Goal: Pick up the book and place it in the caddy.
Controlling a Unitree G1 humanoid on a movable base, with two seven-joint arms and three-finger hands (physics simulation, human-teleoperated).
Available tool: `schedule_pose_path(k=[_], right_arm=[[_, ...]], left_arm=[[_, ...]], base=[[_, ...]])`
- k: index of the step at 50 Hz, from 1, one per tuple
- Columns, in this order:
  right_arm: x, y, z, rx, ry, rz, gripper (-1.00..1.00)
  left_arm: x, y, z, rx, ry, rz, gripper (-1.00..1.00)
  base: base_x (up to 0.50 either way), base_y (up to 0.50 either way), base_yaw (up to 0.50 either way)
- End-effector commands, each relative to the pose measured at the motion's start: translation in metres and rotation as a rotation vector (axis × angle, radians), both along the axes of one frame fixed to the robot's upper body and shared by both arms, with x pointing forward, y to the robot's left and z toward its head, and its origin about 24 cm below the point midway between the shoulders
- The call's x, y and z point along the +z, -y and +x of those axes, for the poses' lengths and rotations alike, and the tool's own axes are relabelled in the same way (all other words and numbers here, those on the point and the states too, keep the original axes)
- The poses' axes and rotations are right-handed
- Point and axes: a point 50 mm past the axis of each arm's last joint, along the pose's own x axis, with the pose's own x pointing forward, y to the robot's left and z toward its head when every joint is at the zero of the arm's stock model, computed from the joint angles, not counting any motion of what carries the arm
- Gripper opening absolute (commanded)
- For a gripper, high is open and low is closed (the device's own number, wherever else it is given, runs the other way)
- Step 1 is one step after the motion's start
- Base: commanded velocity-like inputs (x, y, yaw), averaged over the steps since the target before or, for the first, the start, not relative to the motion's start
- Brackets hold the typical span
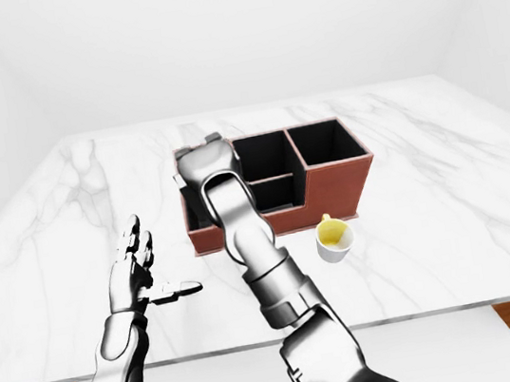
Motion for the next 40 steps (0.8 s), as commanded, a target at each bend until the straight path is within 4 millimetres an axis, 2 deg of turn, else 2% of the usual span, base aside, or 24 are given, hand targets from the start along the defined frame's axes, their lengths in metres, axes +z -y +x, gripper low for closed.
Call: schedule_pose_path(k=[1, 4, 8, 10, 20, 40], right_arm=[[0.031, 0.01, -0.009, -0.051, 0.104, -0.001, -1.0], [0.037, 0.021, -0.008, -0.083, 0.132, 0.005, -1.0], [0.037, 0.021, -0.008, -0.082, 0.132, 0.004, -1.0], [0.043, 0.037, 0.0, -0.131, 0.145, -0.011, -1.0], [0.051, 0.052, 0.011, -0.155, 0.137, -0.004, -1.0], [0.047, 0.061, 0.034, -0.141, 0.119, 0.012, -1.0]], left_arm=[[0.001, 0.0, 0.0, 0.0, 0.0, 0.0, 1.0], [0.0, 0.0, 0.0, 0.001, 0.0, 0.0, 1.0], [0.0, 0.0, 0.0, 0.001, 0.0, 0.0, 1.0], [0.001, 0.0, 0.0, 0.003, 0.001, 0.0, 1.0], [0.001, 0.0, 0.0, 0.002, 0.001, 0.0, 1.0], [0.0, 0.0, 0.0, 0.002, 0.001, 0.001, 1.0]], base=[[0.0, 0.0, 0.0], [0.0, 0.0, 0.0], [0.0, 0.0, 0.0], [0.0, 0.0, 0.0], [0.0, 0.0, 0.0], [0.0, 0.0, 0.0]])
